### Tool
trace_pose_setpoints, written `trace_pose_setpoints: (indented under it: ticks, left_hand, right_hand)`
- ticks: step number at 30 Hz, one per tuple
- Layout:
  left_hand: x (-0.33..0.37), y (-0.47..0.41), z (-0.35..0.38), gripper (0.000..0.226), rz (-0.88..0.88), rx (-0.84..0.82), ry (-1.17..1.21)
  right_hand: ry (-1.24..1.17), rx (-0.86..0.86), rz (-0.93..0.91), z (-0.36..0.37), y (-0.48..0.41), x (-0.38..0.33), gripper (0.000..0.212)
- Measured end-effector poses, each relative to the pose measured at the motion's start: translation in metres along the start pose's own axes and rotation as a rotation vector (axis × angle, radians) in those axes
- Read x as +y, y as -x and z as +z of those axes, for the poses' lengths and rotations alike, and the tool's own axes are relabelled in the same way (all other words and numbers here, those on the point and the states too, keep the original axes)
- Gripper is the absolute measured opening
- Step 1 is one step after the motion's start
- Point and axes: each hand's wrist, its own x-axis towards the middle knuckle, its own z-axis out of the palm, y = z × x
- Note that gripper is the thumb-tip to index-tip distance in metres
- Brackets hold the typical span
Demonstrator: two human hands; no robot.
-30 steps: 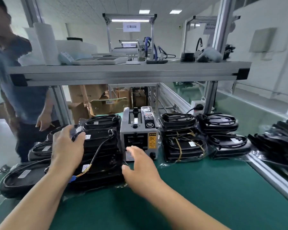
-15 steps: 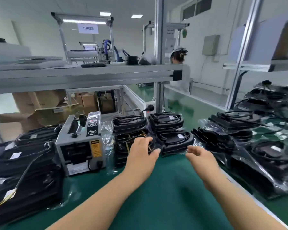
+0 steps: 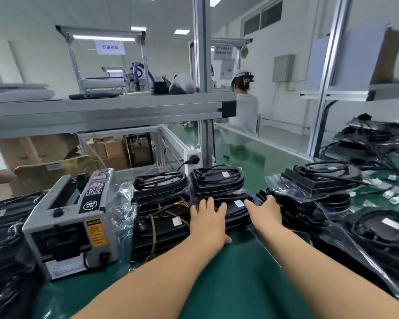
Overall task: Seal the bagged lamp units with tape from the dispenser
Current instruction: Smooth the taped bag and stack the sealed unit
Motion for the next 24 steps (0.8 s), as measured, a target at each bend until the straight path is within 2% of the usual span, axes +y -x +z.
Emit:
trace_pose_setpoints:
  ticks: [3,6,15,19,24]
  left_hand:
    - [0.0,-0.01,0.003,0.087,-0.007,-0.046,-0.037]
    - [-0.001,-0.012,0.004,0.08,0.013,-0.044,-0.097]
    - [0.005,0.024,0.004,0.073,0.139,0.004,-0.18]
    - [0.009,0.069,-0.002,0.073,0.158,0.011,-0.145]
    - [-0.005,0.148,-0.014,0.074,0.186,0.005,0.039]
  right_hand:
    - [0.101,-0.066,-0.016,0.004,-0.013,-0.003,0.072]
    - [0.181,-0.145,-0.053,0.008,-0.018,0.0,0.054]
    - [0.171,-0.03,-0.059,-0.01,0.012,0.01,0.011]
    - [0.086,-0.008,-0.104,-0.028,0.053,0.024,0.015]
    - [-0.107,-0.021,-0.172,-0.056,0.124,0.034,0.038]
